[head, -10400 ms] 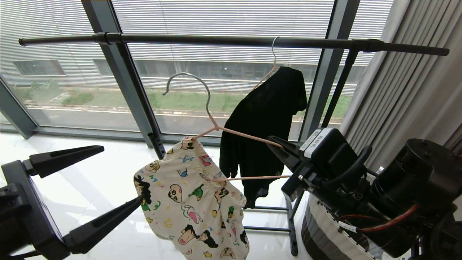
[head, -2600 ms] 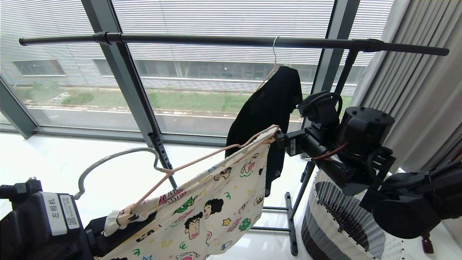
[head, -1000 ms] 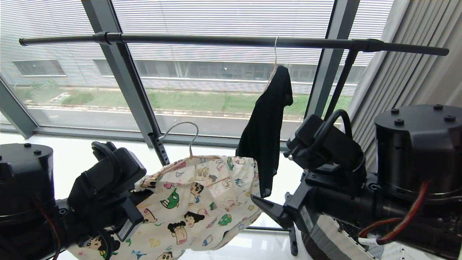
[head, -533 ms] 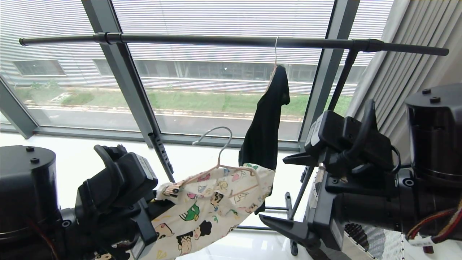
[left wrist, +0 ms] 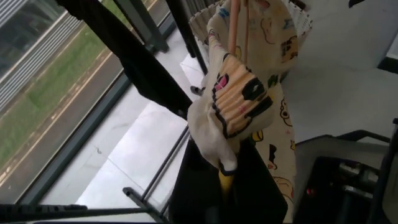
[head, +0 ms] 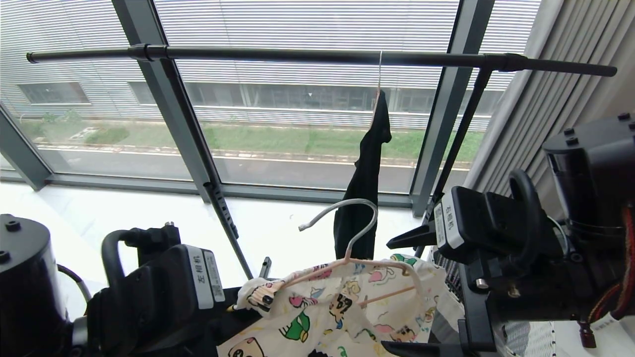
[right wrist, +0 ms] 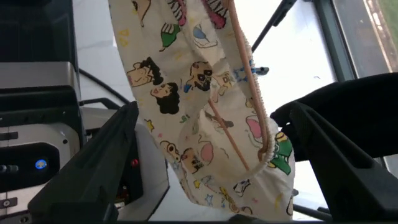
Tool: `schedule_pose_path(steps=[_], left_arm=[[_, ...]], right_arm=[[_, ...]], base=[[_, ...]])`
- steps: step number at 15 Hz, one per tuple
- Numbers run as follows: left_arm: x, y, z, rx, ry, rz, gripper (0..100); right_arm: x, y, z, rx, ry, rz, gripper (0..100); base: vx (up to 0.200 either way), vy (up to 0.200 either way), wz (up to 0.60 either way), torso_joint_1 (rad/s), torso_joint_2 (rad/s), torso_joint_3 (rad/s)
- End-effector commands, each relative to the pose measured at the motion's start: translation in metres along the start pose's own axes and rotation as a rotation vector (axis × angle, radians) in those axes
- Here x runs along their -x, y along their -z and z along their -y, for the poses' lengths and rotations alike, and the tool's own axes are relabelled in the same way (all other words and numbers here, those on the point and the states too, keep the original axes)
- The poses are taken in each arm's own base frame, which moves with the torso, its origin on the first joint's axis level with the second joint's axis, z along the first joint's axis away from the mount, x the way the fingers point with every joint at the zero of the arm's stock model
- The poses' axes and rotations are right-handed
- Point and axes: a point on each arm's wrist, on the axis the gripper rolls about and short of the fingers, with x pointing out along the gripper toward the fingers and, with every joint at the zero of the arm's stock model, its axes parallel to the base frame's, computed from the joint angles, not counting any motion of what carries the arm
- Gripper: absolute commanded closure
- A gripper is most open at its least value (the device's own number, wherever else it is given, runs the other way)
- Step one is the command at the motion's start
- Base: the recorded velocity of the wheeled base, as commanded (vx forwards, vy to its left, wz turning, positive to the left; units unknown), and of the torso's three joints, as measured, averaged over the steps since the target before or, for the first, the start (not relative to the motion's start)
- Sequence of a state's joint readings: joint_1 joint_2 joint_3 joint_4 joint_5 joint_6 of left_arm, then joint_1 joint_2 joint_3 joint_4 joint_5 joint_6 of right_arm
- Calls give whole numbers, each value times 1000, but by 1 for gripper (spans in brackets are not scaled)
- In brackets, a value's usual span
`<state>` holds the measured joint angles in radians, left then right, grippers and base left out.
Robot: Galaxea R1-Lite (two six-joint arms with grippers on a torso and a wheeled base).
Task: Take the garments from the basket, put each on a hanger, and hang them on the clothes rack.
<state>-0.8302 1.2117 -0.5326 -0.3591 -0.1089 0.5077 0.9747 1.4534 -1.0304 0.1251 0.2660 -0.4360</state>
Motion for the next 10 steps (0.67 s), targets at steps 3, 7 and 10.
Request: schedule_pose_path(steps=[3,7,10], left_arm=[[12,-6,3,-52,-4,53,100],[13,-12,15,-77,60,92,100],[13,-13,14,-80,57,96,100]], right_arm=[[-10,8,6,-23,-10,-33,0],[-9,15,17,-55,24,-50,0],[-9,16,19,-57,29,-46,0]], base=[[0,0,0,0,0,0],[0,0,0,0,0,0],[0,0,0,0,0,0]])
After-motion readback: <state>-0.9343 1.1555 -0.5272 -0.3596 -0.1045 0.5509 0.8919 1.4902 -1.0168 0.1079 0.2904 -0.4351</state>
